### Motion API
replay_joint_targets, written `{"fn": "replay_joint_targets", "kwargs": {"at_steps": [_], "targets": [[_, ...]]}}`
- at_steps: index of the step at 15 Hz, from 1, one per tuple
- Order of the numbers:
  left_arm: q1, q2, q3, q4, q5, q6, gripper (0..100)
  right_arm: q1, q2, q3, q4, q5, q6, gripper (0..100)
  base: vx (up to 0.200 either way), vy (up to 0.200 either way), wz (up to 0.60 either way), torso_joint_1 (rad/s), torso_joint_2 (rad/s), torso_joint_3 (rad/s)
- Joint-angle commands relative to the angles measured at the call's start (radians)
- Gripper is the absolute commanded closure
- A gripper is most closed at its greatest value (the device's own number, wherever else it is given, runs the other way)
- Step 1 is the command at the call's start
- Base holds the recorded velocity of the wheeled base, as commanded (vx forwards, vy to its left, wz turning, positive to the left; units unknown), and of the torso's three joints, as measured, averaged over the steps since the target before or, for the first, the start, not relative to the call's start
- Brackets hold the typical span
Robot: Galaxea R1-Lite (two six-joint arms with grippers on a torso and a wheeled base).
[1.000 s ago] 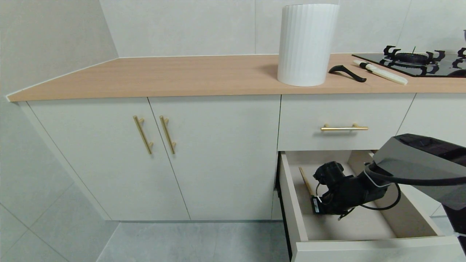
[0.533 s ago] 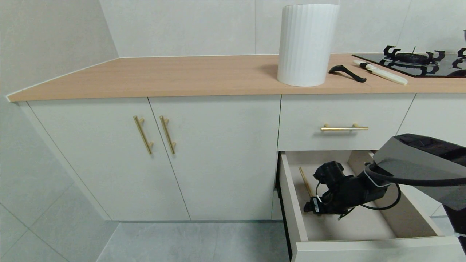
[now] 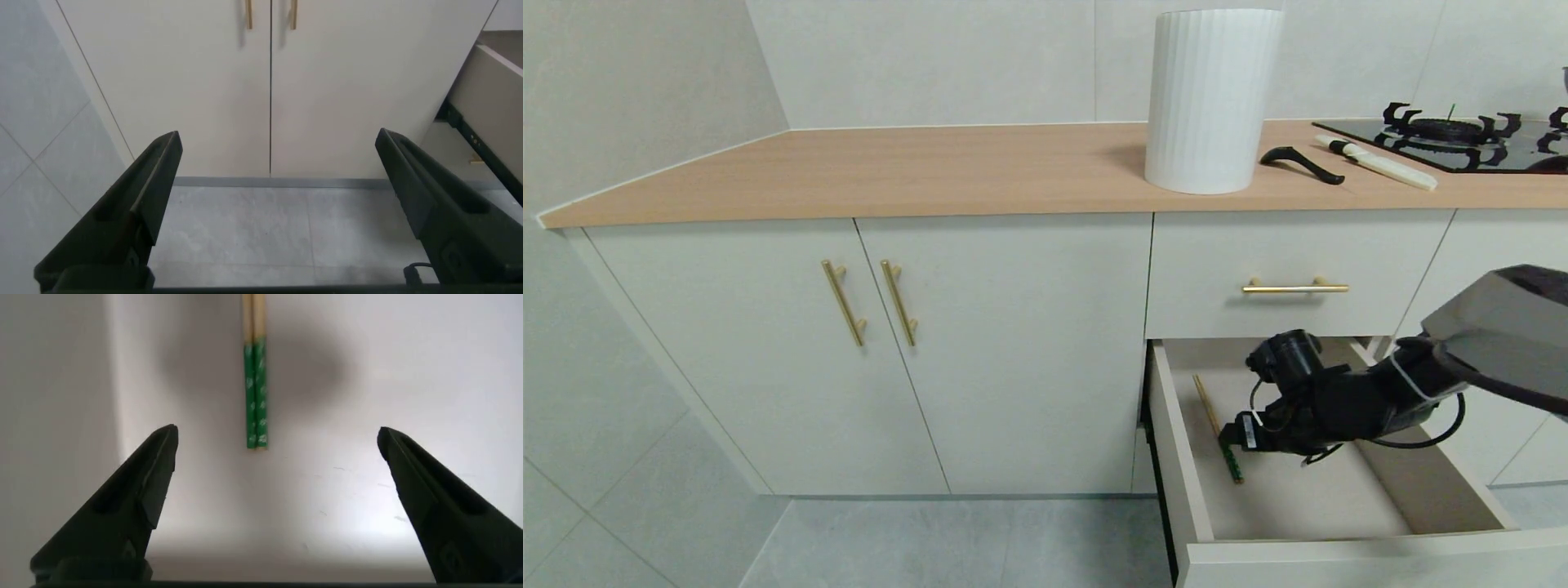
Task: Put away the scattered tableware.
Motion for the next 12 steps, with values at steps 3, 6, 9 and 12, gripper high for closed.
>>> {"fn": "replay_joint_targets", "kwargs": {"at_steps": [3,6,9,12], "targets": [[0.0,0.0,0.0,0.0,0.001,0.0,0,-0.076,-0.296,0.052,-0.002,-0.009,-0.069,0,0.0,0.0,0.0,0.0,0.0,0.0],[0.0,0.0,0.0,0.0,0.001,0.0,0,-0.099,-0.408,0.059,0.001,-0.009,-0.075,0,0.0,0.0,0.0,0.0,0.0,0.0],[0.0,0.0,0.0,0.0,0.001,0.0,0,-0.099,-0.463,0.073,-0.001,-0.009,-0.098,0,0.0,0.0,0.0,0.0,0.0,0.0],[0.0,0.0,0.0,0.0,0.001,0.0,0,-0.099,-0.464,0.073,-0.005,-0.011,-0.1,0,0.0,0.0,0.0,0.0,0.0,0.0]]}}
